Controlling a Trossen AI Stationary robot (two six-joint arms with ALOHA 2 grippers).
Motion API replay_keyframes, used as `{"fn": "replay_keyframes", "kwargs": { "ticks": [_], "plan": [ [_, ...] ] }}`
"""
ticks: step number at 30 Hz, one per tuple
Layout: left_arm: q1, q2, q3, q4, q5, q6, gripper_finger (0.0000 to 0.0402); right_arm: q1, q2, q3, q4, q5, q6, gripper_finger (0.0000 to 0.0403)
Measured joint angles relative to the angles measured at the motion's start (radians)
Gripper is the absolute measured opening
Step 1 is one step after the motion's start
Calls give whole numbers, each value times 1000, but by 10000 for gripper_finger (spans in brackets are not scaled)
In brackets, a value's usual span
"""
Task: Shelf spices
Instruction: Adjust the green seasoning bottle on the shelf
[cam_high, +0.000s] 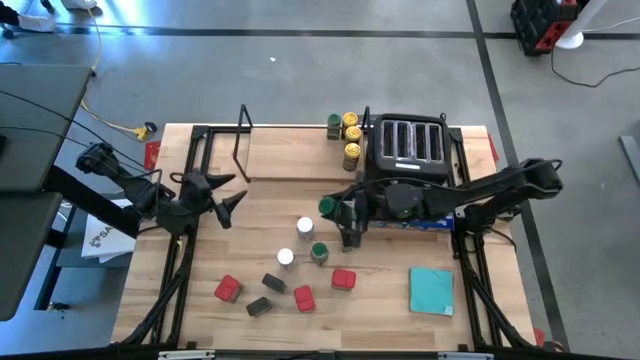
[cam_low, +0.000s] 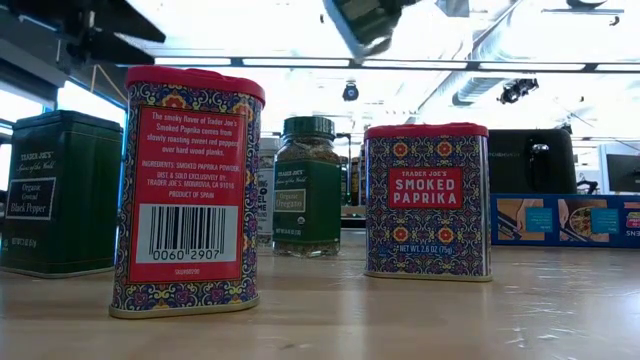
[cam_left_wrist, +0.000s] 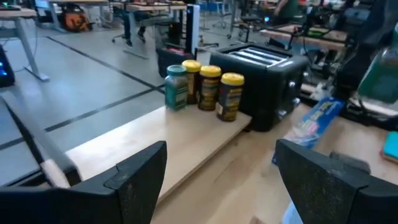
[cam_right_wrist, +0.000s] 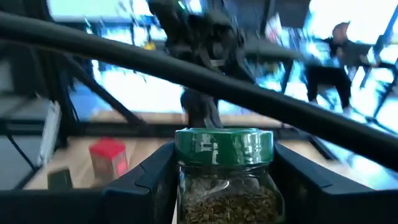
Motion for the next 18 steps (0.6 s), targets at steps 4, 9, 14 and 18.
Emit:
{"fn": "replay_keyframes", "kwargs": {
  "ticks": [4, 9, 14, 18],
  "plan": [
    [57, 22, 0, 138, 115, 139, 296, -61, 109, -8, 243, -115, -18, 192],
    [125, 104, -26, 392, 289, 365, 296, -138, 247, 48, 424, -249, 17, 192],
    [185, 236, -135, 847, 453, 601, 296, -160, 310, 124, 466, -305, 39, 192],
    [248, 346, -184, 1151, 502, 687, 296, -146, 310, 154, 474, -306, 37, 192]
  ]
}}
